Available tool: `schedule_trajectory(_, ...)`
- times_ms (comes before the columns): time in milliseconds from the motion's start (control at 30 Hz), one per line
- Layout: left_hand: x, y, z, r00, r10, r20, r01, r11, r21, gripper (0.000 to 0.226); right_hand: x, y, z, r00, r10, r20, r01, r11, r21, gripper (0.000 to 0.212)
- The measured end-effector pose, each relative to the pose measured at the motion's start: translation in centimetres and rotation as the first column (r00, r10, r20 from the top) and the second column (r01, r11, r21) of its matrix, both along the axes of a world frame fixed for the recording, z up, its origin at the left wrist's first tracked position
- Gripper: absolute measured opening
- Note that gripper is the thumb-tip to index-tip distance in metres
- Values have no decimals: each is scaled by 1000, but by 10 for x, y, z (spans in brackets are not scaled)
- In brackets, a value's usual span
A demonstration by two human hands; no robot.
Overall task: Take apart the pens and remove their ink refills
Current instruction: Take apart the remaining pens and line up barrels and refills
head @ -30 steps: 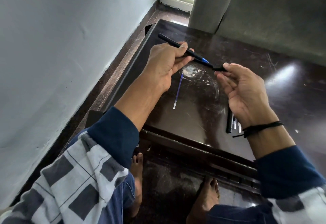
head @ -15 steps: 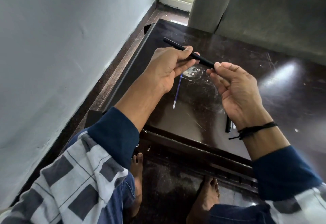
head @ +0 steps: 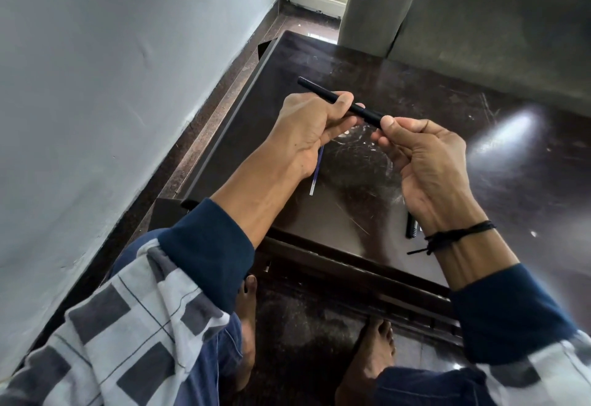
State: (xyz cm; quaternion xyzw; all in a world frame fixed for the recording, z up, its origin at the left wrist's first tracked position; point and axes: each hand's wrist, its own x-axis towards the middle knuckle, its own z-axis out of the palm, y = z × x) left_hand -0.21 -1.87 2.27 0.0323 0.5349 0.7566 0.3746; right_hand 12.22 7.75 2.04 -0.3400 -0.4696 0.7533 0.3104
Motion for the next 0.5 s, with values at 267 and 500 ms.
schedule_trajectory(267, -1, 3, -6, 999, 31, -13, -31, 999, -34, 11, -3, -2, -2, 1000, 12, 22, -12, 1000, -2, 19)
schedule_trajectory(500, -10, 4, -10, 983, 176, -51, -180, 980, -87, 20, -8, 14, -15, 991, -87, 105, 71, 988, 140, 19)
